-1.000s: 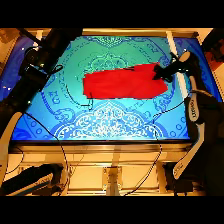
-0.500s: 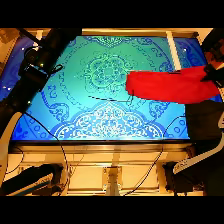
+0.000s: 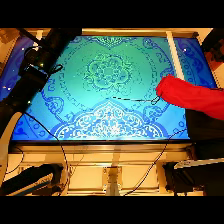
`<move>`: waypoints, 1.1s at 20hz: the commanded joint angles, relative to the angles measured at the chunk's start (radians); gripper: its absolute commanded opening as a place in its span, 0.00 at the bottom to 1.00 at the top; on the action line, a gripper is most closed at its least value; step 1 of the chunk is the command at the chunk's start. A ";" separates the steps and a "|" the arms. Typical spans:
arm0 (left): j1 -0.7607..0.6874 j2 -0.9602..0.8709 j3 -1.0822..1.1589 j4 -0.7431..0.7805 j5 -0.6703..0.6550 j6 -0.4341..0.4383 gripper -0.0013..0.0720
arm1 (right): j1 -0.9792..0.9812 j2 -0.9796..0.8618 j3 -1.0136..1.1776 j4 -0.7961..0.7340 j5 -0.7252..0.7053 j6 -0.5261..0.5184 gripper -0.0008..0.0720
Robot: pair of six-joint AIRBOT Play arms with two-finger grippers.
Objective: Fold the clothes and pants, and hang the long-sleeved shirts on hangers.
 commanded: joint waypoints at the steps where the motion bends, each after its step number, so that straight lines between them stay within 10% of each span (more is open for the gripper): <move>1: 0.000 0.000 0.000 0.000 0.000 -0.100 0.80 | -0.103 0.024 0.001 -0.109 0.116 -0.035 0.02; 10: 0.000 0.000 0.000 0.000 0.000 -0.100 0.80 | -0.254 0.086 0.000 -0.177 0.138 -0.034 0.03; 13: 0.000 -0.001 0.000 0.000 0.000 -0.100 0.80 | -0.256 0.087 0.000 -0.176 0.138 -0.034 0.54; 14: 0.000 -0.001 0.000 0.000 0.000 -0.100 0.80 | -0.256 0.088 0.000 -0.177 0.138 -0.034 0.54; 20: 0.000 -0.001 0.000 0.000 0.000 -0.100 0.80 | -0.256 0.098 0.000 0.001 0.089 0.015 0.50; 22: 0.003 0.000 0.001 0.000 0.000 -0.100 0.80 | -0.240 0.095 0.000 0.378 0.050 0.002 0.03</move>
